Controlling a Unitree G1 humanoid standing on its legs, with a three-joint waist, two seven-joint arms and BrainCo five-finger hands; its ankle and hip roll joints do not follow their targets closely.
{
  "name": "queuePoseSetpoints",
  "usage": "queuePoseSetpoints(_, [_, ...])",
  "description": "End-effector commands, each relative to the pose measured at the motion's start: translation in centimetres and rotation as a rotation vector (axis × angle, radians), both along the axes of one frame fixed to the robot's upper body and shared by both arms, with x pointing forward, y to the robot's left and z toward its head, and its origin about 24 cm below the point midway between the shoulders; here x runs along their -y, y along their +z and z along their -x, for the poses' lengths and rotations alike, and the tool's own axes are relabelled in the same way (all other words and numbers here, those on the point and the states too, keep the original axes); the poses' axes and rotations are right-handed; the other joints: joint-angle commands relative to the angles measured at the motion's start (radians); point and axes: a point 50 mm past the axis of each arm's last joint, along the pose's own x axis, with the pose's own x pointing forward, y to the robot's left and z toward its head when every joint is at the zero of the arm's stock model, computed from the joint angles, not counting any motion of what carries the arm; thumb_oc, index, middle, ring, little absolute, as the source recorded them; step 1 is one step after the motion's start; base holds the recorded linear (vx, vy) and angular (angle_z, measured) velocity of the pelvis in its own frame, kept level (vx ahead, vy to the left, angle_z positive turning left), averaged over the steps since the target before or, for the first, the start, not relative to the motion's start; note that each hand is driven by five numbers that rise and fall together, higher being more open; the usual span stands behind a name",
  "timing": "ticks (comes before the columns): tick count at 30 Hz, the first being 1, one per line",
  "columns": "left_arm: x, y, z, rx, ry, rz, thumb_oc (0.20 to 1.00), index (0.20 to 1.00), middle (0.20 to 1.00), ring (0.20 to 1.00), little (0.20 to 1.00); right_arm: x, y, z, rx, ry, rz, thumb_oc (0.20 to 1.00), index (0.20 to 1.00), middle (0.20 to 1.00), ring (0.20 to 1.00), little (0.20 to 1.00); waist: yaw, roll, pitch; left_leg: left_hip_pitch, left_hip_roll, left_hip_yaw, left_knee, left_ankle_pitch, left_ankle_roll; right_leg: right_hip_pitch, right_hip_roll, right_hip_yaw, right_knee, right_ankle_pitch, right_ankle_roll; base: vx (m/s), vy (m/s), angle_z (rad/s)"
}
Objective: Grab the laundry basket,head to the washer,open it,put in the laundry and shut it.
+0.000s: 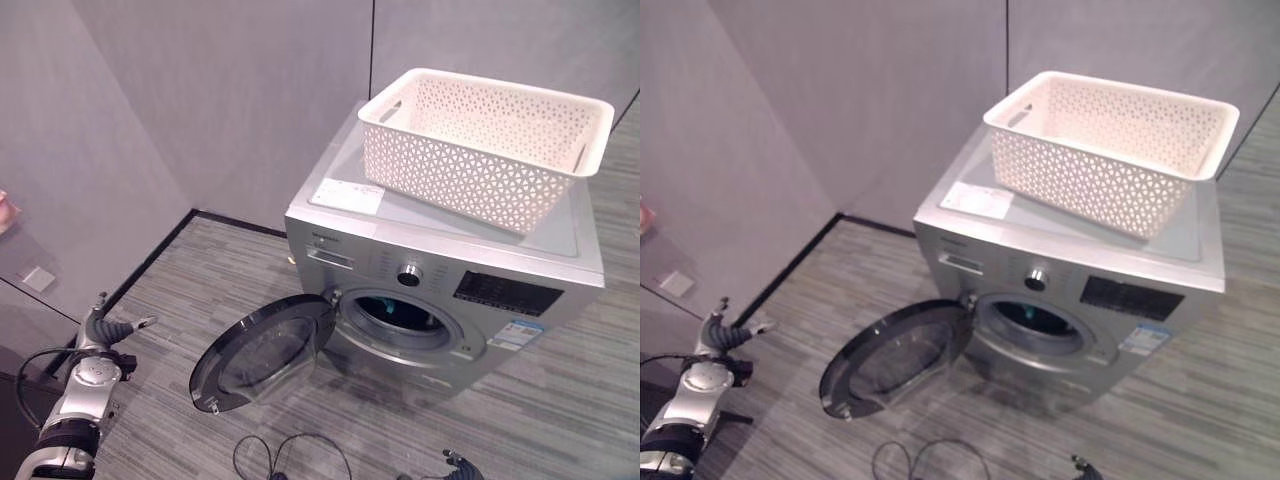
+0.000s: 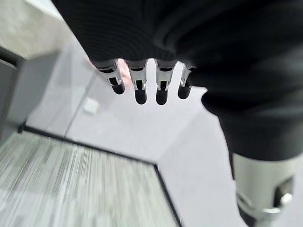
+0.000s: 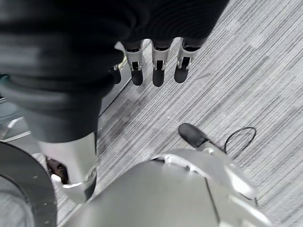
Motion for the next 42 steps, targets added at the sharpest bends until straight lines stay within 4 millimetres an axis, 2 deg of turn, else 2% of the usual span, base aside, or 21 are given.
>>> queuePoseSetpoints(1, [-0.1, 4.9, -4.6, 0.152, 0.011, 0.001, 1.000, 1.000, 1.000, 1.000, 1.000, 0.8, 1.5, -4.0, 0.107, 0.044, 0.037, 1.000, 1.000, 1.000, 1.000, 1.000, -0.024, -0.003, 0.108, 0.028, 0.010, 0.029, 0.012, -0.101, -0.014, -0.039, -0.001, 0.031, 0.017, -0.011, 0.027, -0.11, -0.006, -0.10])
queuePoseSetpoints(2, [0.0, 4.9, -4.6, 0.153, 0.010, 0.001, 1.000, 1.000, 1.000, 1.000, 1.000, 0.8, 1.5, -4.0, 0.108, 0.043, 0.036, 1.000, 1.000, 1.000, 1.000, 1.000, -0.022, -0.003, 0.108, 0.027, 0.010, 0.029, 0.012, -0.101, -0.014, -0.040, -0.001, 0.031, 0.017, -0.011, 0.027, -0.23, -0.031, -0.06])
queuePoseSetpoints(3, [0.6, 5.8, -6.1, 0.161, -0.007, -0.008, 1.000, 1.000, 1.000, 1.000, 1.000, 0.8, 2.1, -5.3, 0.157, 0.047, 0.037, 1.000, 1.000, 1.000, 1.000, 1.000, -0.029, -0.016, 0.137, -0.011, 0.015, 0.027, 0.014, -0.091, -0.014, -0.076, 0.000, 0.035, 0.018, 0.000, 0.027, -0.12, -0.025, 0.01])
queuePoseSetpoints(6, [1.4, 6.8, -7.5, 0.175, -0.017, -0.011, 1.000, 1.000, 1.000, 1.000, 1.000, 0.5, 2.8, -6.8, 0.210, 0.054, 0.030, 1.000, 1.000, 1.000, 1.000, 1.000, -0.035, -0.032, 0.168, -0.057, 0.022, 0.022, 0.016, -0.078, -0.015, -0.124, 0.000, 0.039, 0.023, 0.013, 0.028, -0.18, -0.043, 0.05])
queuePoseSetpoints(9, [2.2, 9.0, -9.3, 0.211, -0.026, -0.034, 1.000, 1.000, 1.000, 1.000, 1.000, -0.2, 4.3, -9.5, 0.327, 0.077, 0.003, 1.000, 1.000, 1.000, 1.000, 1.000, -0.054, -0.073, 0.204, -0.152, 0.035, 0.014, 0.024, -0.046, -0.020, -0.221, 0.004, 0.055, 0.034, 0.040, 0.029, -0.22, -0.075, 0.01])
queuePoseSetpoints(12, [2.5, 9.5, -9.8, 0.236, -0.016, -0.021, 1.000, 1.000, 1.000, 1.000, 1.000, -1.0, 4.9, -10.3, 0.373, 0.092, -0.018, 1.000, 1.000, 1.000, 1.000, 1.000, -0.063, -0.091, 0.213, -0.193, 0.040, 0.011, 0.023, -0.032, -0.023, -0.260, 0.006, 0.059, 0.032, 0.055, 0.031, -0.10, -0.048, 0.00])
queuePoseSetpoints(13, [2.5, 10.2, -10.1, 0.263, -0.002, -0.013, 1.000, 1.000, 1.000, 1.000, 1.000, -1.7, 5.4, -10.9, 0.418, 0.111, -0.042, 1.000, 1.000, 1.000, 1.000, 1.000, -0.074, -0.112, 0.217, -0.230, 0.044, 0.009, 0.021, -0.020, -0.026, -0.296, 0.010, 0.067, 0.026, 0.070, 0.035, -0.07, -0.062, -0.04])
queuePoseSetpoints(15, [2.9, 10.5, -10.4, 0.286, -0.011, -0.004, 1.000, 1.000, 1.000, 1.000, 1.000, -2.3, 5.7, -11.3, 0.450, 0.113, -0.063, 1.000, 1.000, 1.000, 1.000, 1.000, -0.082, -0.128, 0.225, -0.258, 0.050, 0.007, 0.018, -0.009, -0.030, -0.319, 0.012, 0.066, 0.016, 0.081, 0.039, -0.07, -0.072, -0.05])
queuePoseSetpoints(18, [3.7, 10.2, -10.7, 0.292, -0.030, 0.015, 1.000, 1.000, 1.000, 1.000, 1.000, -2.9, 5.5, -11.0, 0.449, 0.114, -0.077, 1.000, 1.000, 1.000, 1.000, 1.000, -0.086, -0.134, 0.226, -0.278, 0.056, 0.008, 0.015, -0.002, -0.033, -0.339, 0.011, 0.066, 0.008, 0.086, 0.040, -0.02, -0.029, 0.00])
queuePoseSetpoints(20, [6.0, 8.7, -11.0, 0.298, -0.087, 0.078, 1.000, 1.000, 1.000, 1.000, 1.000, -3.3, 5.1, -10.6, 0.432, 0.123, -0.075, 1.000, 1.000, 1.000, 1.000, 1.000, -0.082, -0.136, 0.232, -0.280, 0.059, 0.014, 0.015, 0.000, -0.035, -0.341, 0.011, 0.065, 0.005, 0.087, 0.040, 0.00, -0.030, 0.03])
queuePoseSetpoints(21, [6.0, 8.7, -11.0, 0.297, -0.087, 0.078, 1.000, 1.000, 1.000, 1.000, 1.000, -3.2, 5.1, -10.6, 0.432, 0.123, -0.074, 1.000, 1.000, 1.000, 1.000, 1.000, -0.081, -0.135, 0.232, -0.280, 0.059, 0.014, 0.014, -0.001, -0.035, -0.341, 0.012, 0.065, 0.005, 0.087, 0.040, 0.00, 0.000, 0.00])
queuePoseSetpoints(22, [8.9, 6.8, -11.1, 0.281, -0.169, 0.149, 1.000, 1.000, 1.000, 1.000, 1.000, -3.2, 4.9, -10.4, 0.418, 0.122, -0.065, 1.000, 1.000, 1.000, 1.000, 1.000, -0.074, -0.127, 0.239, -0.269, 0.060, 0.019, 0.017, -0.002, -0.034, -0.334, 0.009, 0.065, 0.005, 0.084, 0.038, 0.00, 0.000, 0.00])
queuePoseSetpoints(25, [15.0, 3.4, -9.9, 0.260, -0.363, 0.283, 1.000, 1.000, 1.000, 1.000, 1.000, -2.7, 5.0, -10.5, 0.416, 0.110, -0.048, 1.000, 1.000, 1.000, 1.000, 1.000, -0.061, -0.112, 0.249, -0.243, 0.059, 0.031, 0.025, -0.010, -0.031, -0.314, 0.010, 0.070, 0.005, 0.079, 0.032, 0.02, 0.005, -0.04])
queuePoseSetpoints(26, [15.0, 3.3, -9.8, 0.259, -0.363, 0.284, 1.000, 1.000, 1.000, 1.000, 1.000, -2.7, 5.0, -10.5, 0.415, 0.110, -0.048, 1.000, 1.000, 1.000, 1.000, 1.000, -0.060, -0.112, 0.249, -0.242, 0.059, 0.031, 0.025, -0.010, -0.031, -0.313, 0.010, 0.071, 0.005, 0.079, 0.032, 0.02, 0.003, -0.08])
queuePoseSetpoints(30, [23.7, 0.0, -6.3, 0.176, -0.640, 0.531, 1.000, 1.000, 1.000, 1.000, 1.000, -1.7, 5.6, -11.5, 0.420, 0.105, -0.005, 1.000, 1.000, 1.000, 1.000, 1.000, -0.049, -0.083, 0.253, -0.202, 0.055, 0.046, 0.034, -0.029, -0.024, -0.275, 0.015, 0.080, 0.005, 0.069, 0.025, 0.04, 0.009, -0.15])
queuePoseSetpoints(31, [23.7, 0.0, -6.3, 0.176, -0.640, 0.531, 1.000, 1.000, 1.000, 1.000, 1.000, -1.7, 5.6, -11.5, 0.420, 0.105, -0.005, 1.000, 1.000, 1.000, 1.000, 1.000, -0.049, -0.083, 0.253, -0.201, 0.055, 0.047, 0.034, -0.029, -0.024, -0.275, 0.015, 0.080, 0.005, 0.069, 0.025, 0.06, 0.010, -0.09])
queuePoseSetpoints(32, [25.7, -0.4, -5.8, 0.148, -0.692, 0.575, 1.000, 1.000, 1.000, 1.000, 1.000, -1.7, 5.7, -11.9, 0.419, 0.120, 0.010, 1.000, 1.000, 1.000, 1.000, 1.000, -0.051, -0.075, 0.247, -0.183, 0.053, 0.054, 0.026, -0.031, -0.023, -0.267, 0.019, 0.087, 0.004, 0.067, 0.024, 0.05, -0.012, -0.13])
queuePoseSetpoints(35, [27.1, -0.1, -5.8, 0.151, -0.725, 0.591, 1.000, 1.000, 1.000, 1.000, 1.000, -2.0, 5.6, -12.1, 0.411, 0.133, 0.014, 1.000, 1.000, 1.000, 1.000, 1.000, -0.054, -0.069, 0.240, -0.167, 0.053, 0.066, 0.019, -0.033, -0.022, -0.261, 0.023, 0.092, 0.003, 0.064, 0.025, 0.04, -0.011, -0.21])
queuePoseSetpoints(36, [28.4, -0.1, -5.8, 0.134, -0.750, 0.601, 1.000, 1.000, 1.000, 1.000, 1.000, -2.7, 5.3, -12.4, 0.390, 0.162, 0.018, 1.000, 1.000, 1.000, 1.000, 1.000, -0.058, -0.062, 0.230, -0.151, 0.057, 0.082, 0.014, -0.037, -0.023, -0.258, 0.027, 0.098, 0.002, 0.062, 0.027, 0.04, -0.014, -0.29])
queuePoseSetpoints(40, [28.9, 0.1, -6.1, 0.132, -0.749, 0.609, 1.000, 1.000, 1.000, 1.000, 1.000, -3.3, 4.3, -11.9, 0.322, 0.208, 0.021, 1.000, 1.000, 1.000, 1.000, 1.000, -0.059, -0.056, 0.215, -0.115, 0.073, 0.133, 0.012, -0.046, -0.030, -0.252, 0.036, 0.114, 0.000, 0.060, 0.031, 0.04, -0.024, -0.41])
queuePoseSetpoints(42, [29.7, 0.6, -6.6, 0.141, -0.762, 0.612, 1.000, 1.000, 1.000, 1.000, 1.000, -3.5, 3.0, -10.6, 0.220, 0.237, 0.032, 1.000, 1.000, 1.000, 1.000, 1.000, -0.064, -0.051, 0.194, -0.084, 0.086, 0.178, 0.013, -0.048, -0.038, -0.245, 0.045, 0.131, 0.000, 0.057, 0.034, 0.07, -0.045, -0.40])
